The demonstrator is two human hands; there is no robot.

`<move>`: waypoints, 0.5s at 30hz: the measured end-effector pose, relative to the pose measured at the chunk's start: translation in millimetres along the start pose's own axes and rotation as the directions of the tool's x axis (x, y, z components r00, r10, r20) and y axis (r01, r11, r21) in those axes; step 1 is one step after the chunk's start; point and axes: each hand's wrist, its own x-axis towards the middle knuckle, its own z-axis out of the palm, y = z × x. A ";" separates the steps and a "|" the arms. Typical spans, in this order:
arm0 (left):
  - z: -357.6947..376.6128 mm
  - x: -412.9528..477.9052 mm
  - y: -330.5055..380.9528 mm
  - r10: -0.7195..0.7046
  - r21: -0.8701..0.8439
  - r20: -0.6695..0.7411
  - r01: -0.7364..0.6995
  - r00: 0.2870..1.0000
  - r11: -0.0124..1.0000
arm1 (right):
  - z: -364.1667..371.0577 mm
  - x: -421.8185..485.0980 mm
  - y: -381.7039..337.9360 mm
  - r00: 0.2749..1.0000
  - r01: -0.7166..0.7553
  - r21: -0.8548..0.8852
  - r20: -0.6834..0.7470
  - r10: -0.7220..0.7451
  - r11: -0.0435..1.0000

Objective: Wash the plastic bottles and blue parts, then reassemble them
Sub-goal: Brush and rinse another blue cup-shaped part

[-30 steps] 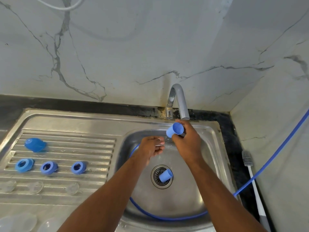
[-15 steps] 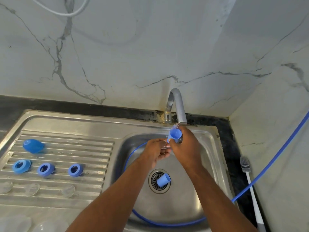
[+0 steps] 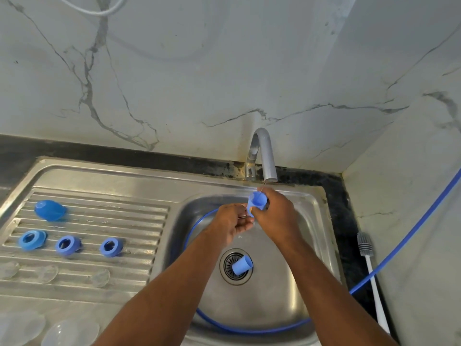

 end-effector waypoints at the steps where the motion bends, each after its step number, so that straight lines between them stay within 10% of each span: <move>1: 0.8 -0.8 -0.2 -0.006 -0.002 0.002 0.006 1.000 1.000 | 0.0 0.3 1.6 1.000 -0.007 -0.025 0.021 0.007 1.000; 5: 2.1 -2.3 1.8 -0.017 -0.082 0.051 0.021 0.999 0.996 | -5.1 4.8 0.6 0.997 0.035 0.081 -0.070 -0.029 0.996; 15: -23.1 -10.3 -5.4 -0.010 -0.029 0.262 0.018 0.965 0.999 | 3.0 -8.2 32.4 0.922 -0.370 0.322 0.242 0.302 0.872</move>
